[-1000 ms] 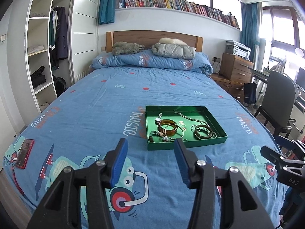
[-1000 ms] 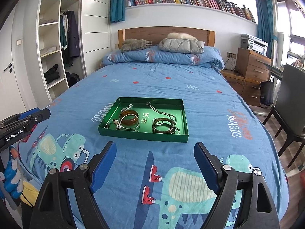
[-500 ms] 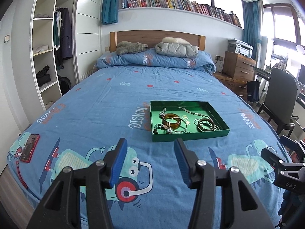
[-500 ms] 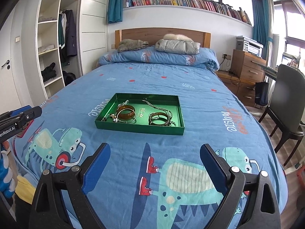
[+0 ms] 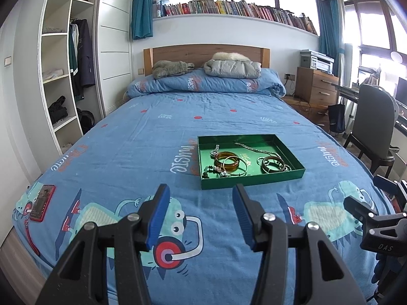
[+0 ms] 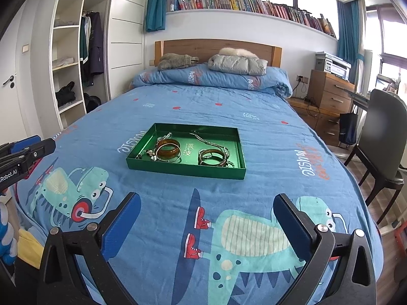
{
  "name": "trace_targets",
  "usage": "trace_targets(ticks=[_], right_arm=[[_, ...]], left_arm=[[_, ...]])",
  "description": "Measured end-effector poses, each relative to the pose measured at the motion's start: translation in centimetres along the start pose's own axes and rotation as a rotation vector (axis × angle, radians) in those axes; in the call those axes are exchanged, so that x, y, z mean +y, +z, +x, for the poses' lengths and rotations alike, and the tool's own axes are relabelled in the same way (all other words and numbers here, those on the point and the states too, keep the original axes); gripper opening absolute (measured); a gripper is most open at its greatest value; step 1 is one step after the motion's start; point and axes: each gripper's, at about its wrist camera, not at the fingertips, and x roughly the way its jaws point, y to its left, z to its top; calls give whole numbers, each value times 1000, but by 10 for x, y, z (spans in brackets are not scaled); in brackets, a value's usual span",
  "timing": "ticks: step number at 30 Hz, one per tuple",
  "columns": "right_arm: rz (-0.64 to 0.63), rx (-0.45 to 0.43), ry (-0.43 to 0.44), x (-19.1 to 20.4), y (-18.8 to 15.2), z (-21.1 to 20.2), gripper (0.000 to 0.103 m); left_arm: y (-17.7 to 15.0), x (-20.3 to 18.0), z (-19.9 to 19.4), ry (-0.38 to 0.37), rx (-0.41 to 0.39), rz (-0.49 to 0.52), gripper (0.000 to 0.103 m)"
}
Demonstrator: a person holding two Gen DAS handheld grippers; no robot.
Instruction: Organize jewelry
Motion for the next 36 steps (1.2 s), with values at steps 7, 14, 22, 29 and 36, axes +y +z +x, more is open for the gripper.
trace_targets(ticks=[7, 14, 22, 29, 36], right_arm=[[6, 6, 1, -3, -3, 1, 102], [13, 7, -5, -7, -5, 0, 102], [25, 1, -21, -13, -6, -2, 102], [37, -7, -32, -18, -6, -4, 102], [43, -7, -41, -23, -7, -4, 102]], left_arm=[[-3, -2, 0, 1, 1, 19, 49], [-4, -3, 0, 3, -2, 20, 50], [-6, -3, -1, 11, -16, 21, 57], [-6, -4, -2, 12, -16, 20, 57], [-6, -4, -2, 10, -16, 18, 57]])
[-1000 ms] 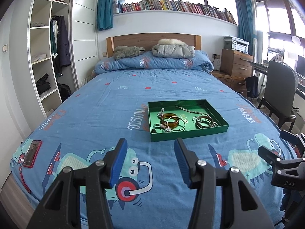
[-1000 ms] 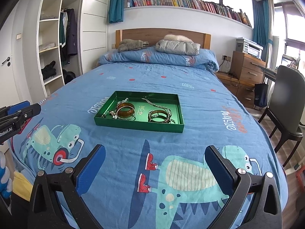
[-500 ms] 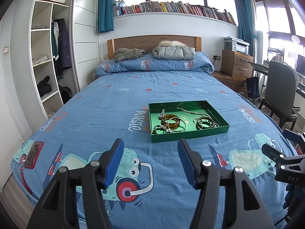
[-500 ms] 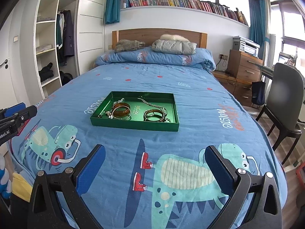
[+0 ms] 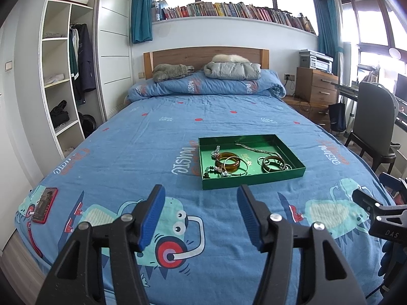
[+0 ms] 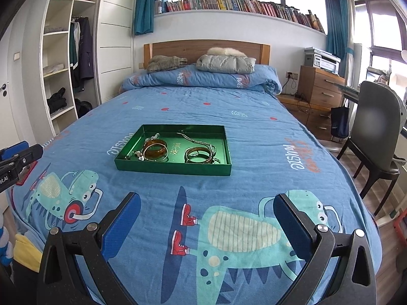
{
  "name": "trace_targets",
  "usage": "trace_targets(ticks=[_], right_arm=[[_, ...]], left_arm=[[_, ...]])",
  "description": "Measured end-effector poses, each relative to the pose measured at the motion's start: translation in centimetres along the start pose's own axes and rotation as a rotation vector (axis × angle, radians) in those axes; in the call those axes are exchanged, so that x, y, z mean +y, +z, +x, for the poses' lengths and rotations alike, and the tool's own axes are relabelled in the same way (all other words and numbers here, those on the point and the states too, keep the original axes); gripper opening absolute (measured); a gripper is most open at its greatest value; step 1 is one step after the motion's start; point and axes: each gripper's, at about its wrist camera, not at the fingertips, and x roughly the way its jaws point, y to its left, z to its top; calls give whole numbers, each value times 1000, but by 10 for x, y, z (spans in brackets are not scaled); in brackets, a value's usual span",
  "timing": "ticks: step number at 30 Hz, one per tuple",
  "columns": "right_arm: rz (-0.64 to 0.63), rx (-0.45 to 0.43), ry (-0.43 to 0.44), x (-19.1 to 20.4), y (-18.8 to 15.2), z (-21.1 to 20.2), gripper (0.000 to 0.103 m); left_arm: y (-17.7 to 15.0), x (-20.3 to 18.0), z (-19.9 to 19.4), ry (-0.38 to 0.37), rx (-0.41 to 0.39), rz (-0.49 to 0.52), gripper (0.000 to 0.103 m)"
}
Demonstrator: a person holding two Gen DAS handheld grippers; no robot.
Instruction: Organize jewelry
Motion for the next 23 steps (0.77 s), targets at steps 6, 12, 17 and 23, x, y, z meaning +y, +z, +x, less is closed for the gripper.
trace_targets(ticks=[6, 12, 17, 23], right_arm=[[10, 1, -7, -4, -1, 1, 102], [13, -2, -13, -5, -1, -1, 102], [13, -1, -13, -6, 0, -1, 102], [12, 4, -13, -6, 0, 0, 102]], left_arm=[[0, 0, 0, -2, 3, 2, 57], [1, -1, -1, -7, 7, 3, 57], [1, 0, -2, -12, 10, -4, 57], [1, 0, -2, -10, 10, -3, 57]])
